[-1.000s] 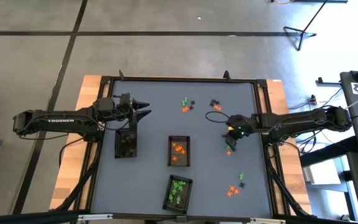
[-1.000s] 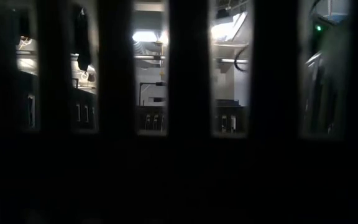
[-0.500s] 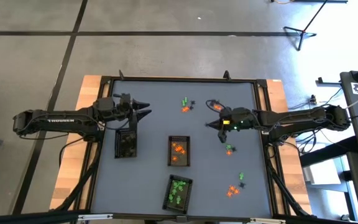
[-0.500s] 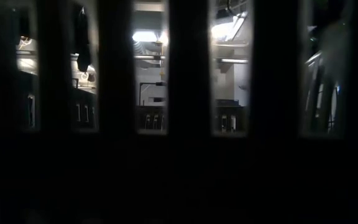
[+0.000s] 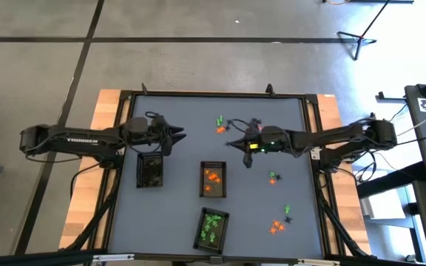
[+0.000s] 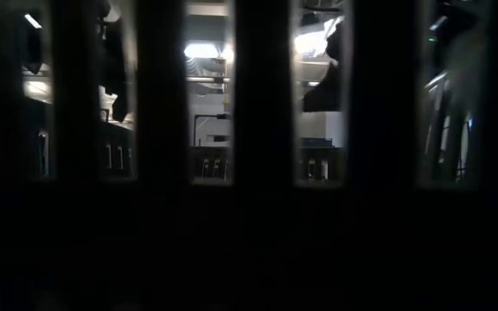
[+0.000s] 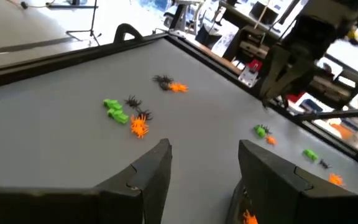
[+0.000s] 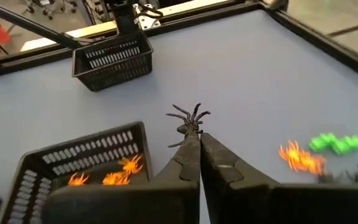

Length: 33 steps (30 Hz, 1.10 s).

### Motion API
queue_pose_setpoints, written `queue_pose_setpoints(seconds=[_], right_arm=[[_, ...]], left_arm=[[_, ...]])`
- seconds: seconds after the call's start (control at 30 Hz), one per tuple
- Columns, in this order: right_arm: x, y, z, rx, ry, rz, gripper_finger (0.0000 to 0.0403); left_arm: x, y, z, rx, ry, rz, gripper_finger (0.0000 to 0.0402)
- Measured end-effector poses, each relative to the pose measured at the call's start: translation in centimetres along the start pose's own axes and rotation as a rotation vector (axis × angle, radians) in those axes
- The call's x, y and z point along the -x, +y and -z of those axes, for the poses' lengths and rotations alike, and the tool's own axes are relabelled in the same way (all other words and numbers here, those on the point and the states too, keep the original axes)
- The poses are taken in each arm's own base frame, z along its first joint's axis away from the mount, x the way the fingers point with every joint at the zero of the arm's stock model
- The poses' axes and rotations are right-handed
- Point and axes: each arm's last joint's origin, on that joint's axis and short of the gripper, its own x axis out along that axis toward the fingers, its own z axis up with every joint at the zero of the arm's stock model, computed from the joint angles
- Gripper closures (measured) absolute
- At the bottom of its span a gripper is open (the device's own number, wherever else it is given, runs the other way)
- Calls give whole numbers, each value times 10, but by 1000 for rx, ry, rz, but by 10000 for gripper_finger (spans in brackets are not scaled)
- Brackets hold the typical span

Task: Sort Halloween decoration
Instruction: Put the black spider toy into the top left black basket

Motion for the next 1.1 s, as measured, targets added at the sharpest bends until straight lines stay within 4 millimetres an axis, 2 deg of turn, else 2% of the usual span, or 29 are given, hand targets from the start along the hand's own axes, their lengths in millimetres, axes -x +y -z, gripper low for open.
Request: queue_pose_setpoints(seconds=[0.23, 0.4, 0.63, 0.9, 1.1], right_arm=[[-33, 4, -13, 93, 16, 8, 403], [-47, 6, -16, 121, 21, 21, 403], [-50, 6, -17, 124, 18, 21, 403], [-51, 6, -18, 143, -4, 18, 403], [-51, 6, -20, 146, -26, 33, 403]], left_arm=[[-10, 0, 4, 9, 20, 36, 223], [-14, 1, 8, 8, 50, 32, 223], [-22, 4, 16, 7, 100, 40, 223], [-37, 0, 15, 30, 27, 152, 223], [-47, 1, 19, 60, 0, 170, 223]])
